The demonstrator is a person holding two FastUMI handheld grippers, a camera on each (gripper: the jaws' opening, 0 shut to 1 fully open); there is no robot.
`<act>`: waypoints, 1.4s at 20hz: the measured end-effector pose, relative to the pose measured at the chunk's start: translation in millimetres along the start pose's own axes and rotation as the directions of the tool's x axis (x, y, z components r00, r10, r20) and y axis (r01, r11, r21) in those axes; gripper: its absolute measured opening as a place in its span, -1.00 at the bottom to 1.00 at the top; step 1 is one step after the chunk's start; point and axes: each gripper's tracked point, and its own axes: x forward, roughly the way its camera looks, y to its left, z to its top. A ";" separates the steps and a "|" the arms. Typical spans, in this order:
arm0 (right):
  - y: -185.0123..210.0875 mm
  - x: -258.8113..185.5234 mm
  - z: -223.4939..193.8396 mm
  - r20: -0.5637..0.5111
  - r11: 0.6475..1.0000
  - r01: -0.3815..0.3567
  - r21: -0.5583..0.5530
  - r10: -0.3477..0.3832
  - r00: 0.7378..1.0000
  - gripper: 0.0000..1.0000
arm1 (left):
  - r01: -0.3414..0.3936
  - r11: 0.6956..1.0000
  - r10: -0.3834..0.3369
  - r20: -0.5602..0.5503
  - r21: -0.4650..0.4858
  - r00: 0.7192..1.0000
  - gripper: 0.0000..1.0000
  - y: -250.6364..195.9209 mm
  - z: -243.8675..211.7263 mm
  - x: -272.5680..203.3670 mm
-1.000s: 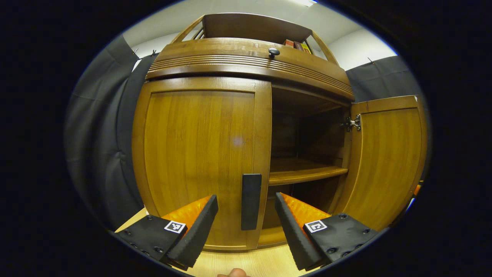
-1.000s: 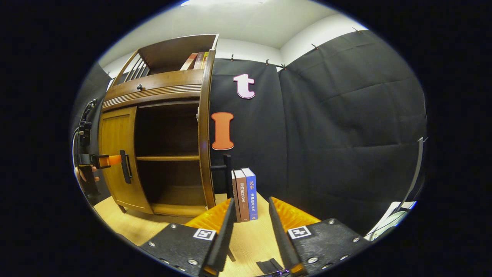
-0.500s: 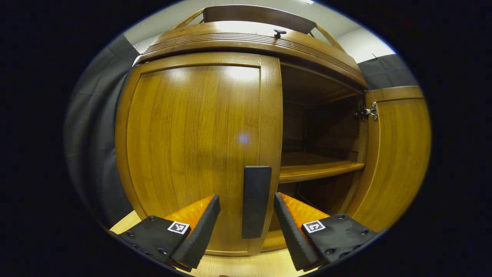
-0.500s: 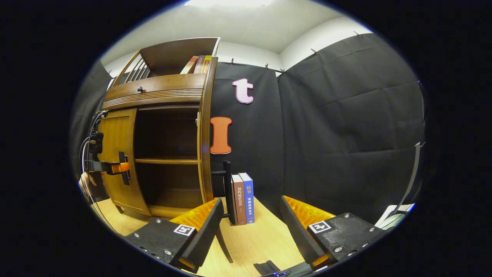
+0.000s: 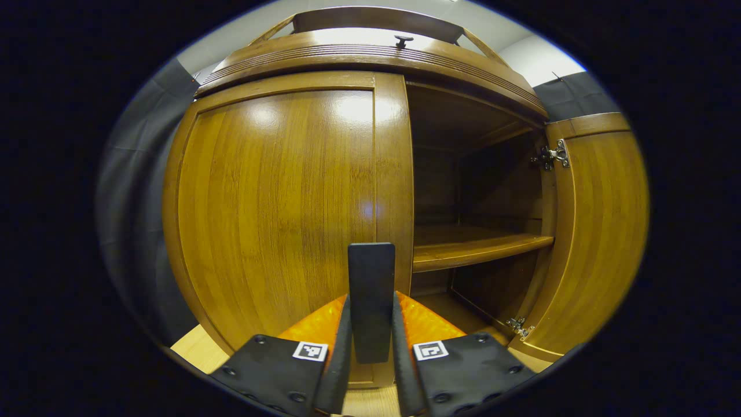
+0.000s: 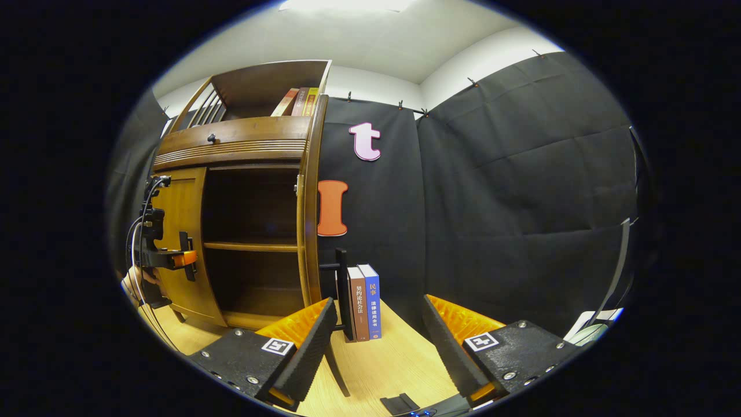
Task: Open the right door of the double-door shoe cabinet with the right hand, and open the left door with the left hand.
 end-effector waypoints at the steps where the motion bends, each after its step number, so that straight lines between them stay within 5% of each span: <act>1: 1.2 -0.4 -0.8 -0.001 1.000 -0.002 -0.002 0.002 1.000 0.84 | 0.009 1.000 -0.009 -0.001 -0.008 1.000 -0.23 -1.3 -0.1 0.2; 8: 14.5 -5.6 5.5 0.003 1.000 -0.020 -0.003 0.020 1.000 0.83 | 0.067 0.998 -0.068 -0.028 -0.016 0.997 -0.47 -0.9 -2.6 -24.3; 16: 39.1 -15.9 16.7 0.021 0.998 -0.060 -0.011 0.060 0.998 0.84 | 0.148 0.988 -0.150 -0.050 -0.038 0.987 -0.46 4.3 -3.3 -77.8; 28: 89.1 -25.4 19.5 0.027 0.989 -0.149 -0.010 0.149 0.988 0.83 | 0.172 0.984 -0.174 -0.047 -0.043 0.984 -0.47 47.1 -4.0 -166.0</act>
